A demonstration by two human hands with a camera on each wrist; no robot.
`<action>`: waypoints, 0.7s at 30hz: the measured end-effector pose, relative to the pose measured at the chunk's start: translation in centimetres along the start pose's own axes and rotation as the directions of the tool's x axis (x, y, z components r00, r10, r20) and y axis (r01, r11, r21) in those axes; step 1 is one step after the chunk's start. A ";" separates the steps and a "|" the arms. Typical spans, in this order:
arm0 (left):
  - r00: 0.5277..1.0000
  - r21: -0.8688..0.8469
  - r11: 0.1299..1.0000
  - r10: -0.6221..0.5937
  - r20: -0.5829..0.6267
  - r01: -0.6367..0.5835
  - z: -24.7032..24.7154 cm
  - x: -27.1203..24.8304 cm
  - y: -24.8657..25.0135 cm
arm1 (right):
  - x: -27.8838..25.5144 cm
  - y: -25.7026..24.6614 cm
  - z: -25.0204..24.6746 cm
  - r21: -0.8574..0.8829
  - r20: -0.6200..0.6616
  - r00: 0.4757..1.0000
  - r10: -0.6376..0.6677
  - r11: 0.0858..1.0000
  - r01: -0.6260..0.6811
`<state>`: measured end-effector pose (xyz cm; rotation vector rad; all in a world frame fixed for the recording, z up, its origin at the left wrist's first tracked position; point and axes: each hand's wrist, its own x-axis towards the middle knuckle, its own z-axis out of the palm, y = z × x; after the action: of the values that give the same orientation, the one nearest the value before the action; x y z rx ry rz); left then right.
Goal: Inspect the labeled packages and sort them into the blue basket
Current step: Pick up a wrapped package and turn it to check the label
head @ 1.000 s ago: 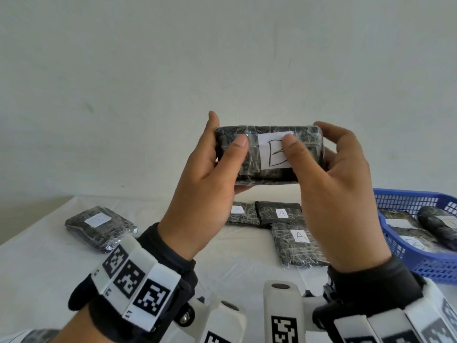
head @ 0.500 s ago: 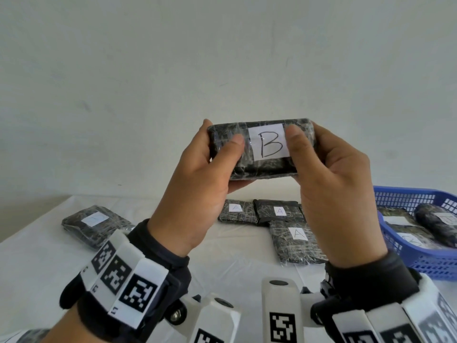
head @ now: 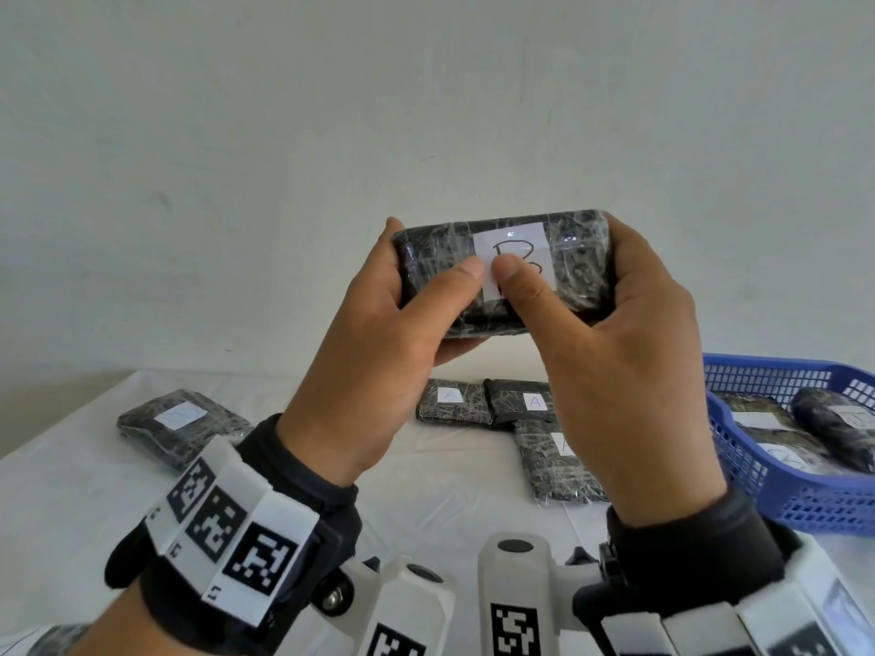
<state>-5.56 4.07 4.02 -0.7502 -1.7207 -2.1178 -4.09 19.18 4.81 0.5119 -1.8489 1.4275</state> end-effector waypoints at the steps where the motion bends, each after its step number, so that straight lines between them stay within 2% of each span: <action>1: 1.000 0.006 1.000 -0.004 0.001 0.004 0.0 0.0 0.0 | 0.0 0.1 0.0 -0.008 0.005 1.000 0.003 1.000 -0.003; 7: 1.000 -0.055 0.998 -0.016 0.017 0.017 -0.2 0.1 0.1 | 0.5 0.8 -0.7 0.024 0.061 0.998 -0.026 0.999 0.024; 15: 0.996 -0.185 0.979 -0.082 0.040 0.088 -0.8 0.5 0.1 | 1.2 2.1 -1.6 0.201 0.132 0.991 0.013 0.979 -0.040; 21: 0.993 -0.260 0.958 -0.119 0.020 0.120 -1.1 0.5 0.3 | 1.1 2.2 -1.6 0.216 0.155 0.988 0.016 0.975 -0.050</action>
<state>-6.03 3.01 4.44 -0.7347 -1.5416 -2.4609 -5.82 21.52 4.43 0.7202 -1.8332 1.6670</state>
